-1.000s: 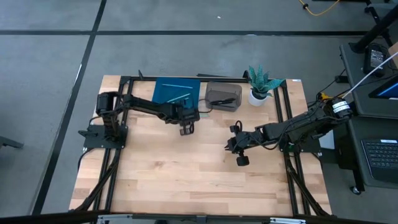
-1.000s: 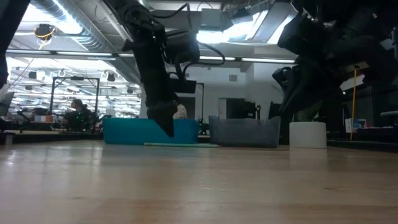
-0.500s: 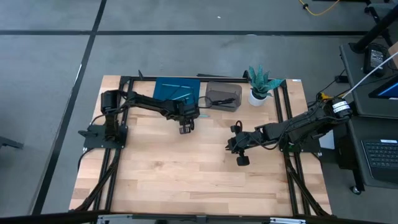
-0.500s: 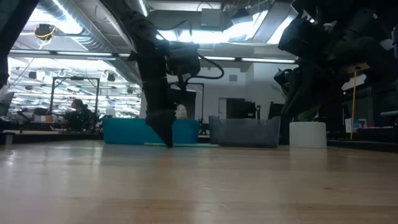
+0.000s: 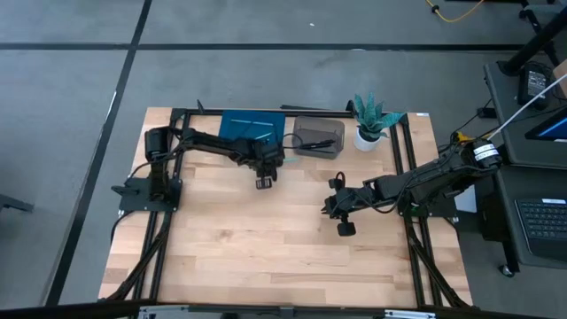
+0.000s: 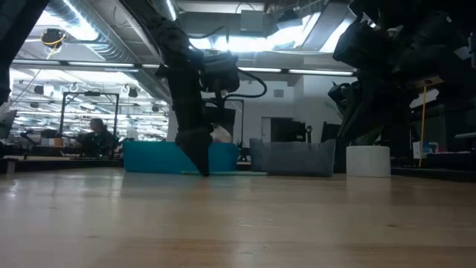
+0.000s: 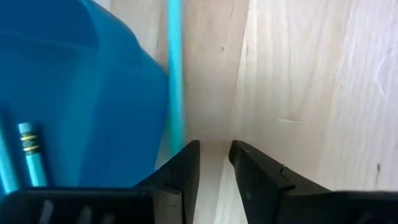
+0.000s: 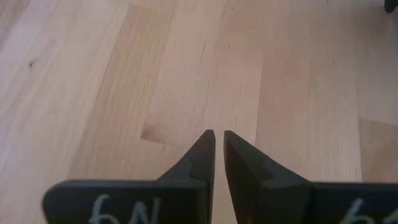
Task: Sort pens & pencils
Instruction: Put the light green pencil into the blue bin
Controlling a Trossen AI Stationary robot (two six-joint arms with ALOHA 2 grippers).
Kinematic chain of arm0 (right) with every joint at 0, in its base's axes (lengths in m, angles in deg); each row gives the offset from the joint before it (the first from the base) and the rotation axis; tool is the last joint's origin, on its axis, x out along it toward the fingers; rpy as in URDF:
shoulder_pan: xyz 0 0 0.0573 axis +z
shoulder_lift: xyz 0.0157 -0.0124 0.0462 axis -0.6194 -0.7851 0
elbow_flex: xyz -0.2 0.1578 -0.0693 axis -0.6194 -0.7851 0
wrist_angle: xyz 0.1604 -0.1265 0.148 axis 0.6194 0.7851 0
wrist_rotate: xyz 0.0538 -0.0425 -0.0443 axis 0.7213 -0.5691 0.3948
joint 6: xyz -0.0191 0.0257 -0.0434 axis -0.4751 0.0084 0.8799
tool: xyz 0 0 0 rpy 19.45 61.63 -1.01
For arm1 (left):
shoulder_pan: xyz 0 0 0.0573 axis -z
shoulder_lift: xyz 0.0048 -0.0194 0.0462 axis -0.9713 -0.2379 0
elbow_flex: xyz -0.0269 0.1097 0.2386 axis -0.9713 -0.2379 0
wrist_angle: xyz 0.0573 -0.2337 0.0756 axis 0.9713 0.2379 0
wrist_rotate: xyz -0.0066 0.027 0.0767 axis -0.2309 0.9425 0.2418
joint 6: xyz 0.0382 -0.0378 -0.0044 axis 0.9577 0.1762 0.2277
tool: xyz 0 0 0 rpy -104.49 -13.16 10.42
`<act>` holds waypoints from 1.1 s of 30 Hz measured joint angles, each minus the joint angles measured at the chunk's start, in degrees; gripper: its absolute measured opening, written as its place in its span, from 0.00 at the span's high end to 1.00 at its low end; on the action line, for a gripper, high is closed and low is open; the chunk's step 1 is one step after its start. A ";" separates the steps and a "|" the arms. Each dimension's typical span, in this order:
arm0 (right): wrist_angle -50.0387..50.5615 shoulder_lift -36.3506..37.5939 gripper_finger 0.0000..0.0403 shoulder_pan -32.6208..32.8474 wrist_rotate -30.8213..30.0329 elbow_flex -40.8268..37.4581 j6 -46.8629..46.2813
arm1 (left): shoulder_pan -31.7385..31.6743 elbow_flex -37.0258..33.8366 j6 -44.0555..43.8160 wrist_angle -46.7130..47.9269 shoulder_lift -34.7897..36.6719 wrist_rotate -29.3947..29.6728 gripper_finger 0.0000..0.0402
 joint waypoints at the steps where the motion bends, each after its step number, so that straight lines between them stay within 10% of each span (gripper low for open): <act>1: 0.00 0.00 0.91 0.00 0.00 0.00 0.00 | -0.07 0.00 -0.09 0.17 0.00 -1.19 0.76; 33: -3.08 0.02 0.91 -0.08 -0.54 0.00 -0.87 | 18.67 -0.49 -7.58 -0.24 5.20 2.66 0.79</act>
